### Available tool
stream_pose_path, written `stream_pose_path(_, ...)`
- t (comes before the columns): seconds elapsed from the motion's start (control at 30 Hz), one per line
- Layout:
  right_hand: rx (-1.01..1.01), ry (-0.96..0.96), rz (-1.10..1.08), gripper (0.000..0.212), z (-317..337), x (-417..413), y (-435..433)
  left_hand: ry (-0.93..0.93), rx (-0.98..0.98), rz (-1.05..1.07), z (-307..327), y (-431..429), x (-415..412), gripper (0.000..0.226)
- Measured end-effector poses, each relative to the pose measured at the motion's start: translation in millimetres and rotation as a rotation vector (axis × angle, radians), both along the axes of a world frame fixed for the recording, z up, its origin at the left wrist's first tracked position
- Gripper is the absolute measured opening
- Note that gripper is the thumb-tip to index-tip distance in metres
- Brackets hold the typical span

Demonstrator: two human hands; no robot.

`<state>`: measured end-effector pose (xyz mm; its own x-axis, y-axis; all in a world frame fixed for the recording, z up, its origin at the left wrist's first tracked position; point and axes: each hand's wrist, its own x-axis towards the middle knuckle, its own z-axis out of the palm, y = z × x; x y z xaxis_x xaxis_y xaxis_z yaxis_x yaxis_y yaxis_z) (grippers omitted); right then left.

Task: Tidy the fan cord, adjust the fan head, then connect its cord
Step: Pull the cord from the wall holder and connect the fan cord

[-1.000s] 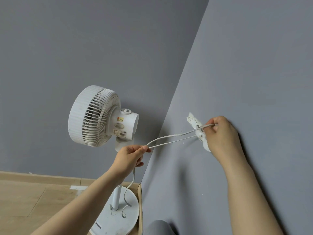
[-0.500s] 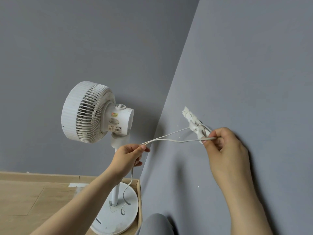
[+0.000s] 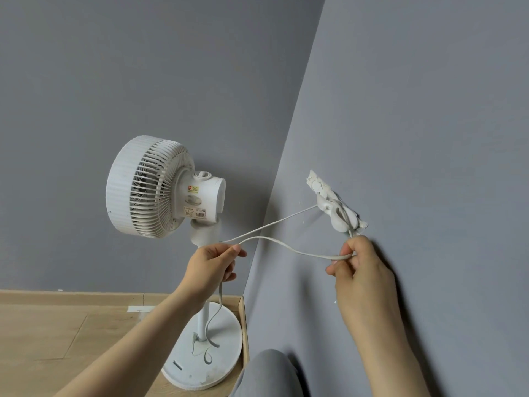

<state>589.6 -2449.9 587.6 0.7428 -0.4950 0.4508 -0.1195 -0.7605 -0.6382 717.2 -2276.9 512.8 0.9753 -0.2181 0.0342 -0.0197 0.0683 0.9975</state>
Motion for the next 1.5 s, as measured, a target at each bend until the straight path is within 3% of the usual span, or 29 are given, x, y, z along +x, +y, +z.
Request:
stream_pose_path(0.27, 0.067, 0.060, -0.026, 0.010, -26, 17, 2, 0.076, -0.053, 0.027, -8, 10, 3, 0.025)
stream_pose_path(0.43, 0.093, 0.081, 0.004, 0.014, -33, 28, 4, 0.067, -0.064, -0.100, -4, 11, -1, 0.031)
stream_pose_path(0.7, 0.131, 0.071, 0.040, 0.020, -43, 44, 8, -0.006, 0.105, -0.250, -5, 11, -4, 0.028)
stream_pose_path(1.23, 0.193, 0.081, 0.186, 0.020, -45, 55, 9, 0.084, 0.141, -0.186, -27, 17, 3, 0.010)
stream_pose_path(1.5, 0.042, 0.014, 0.289, 0.017, -34, 54, 24, -0.042, 0.264, 0.045, -32, 12, 3, 0.006)
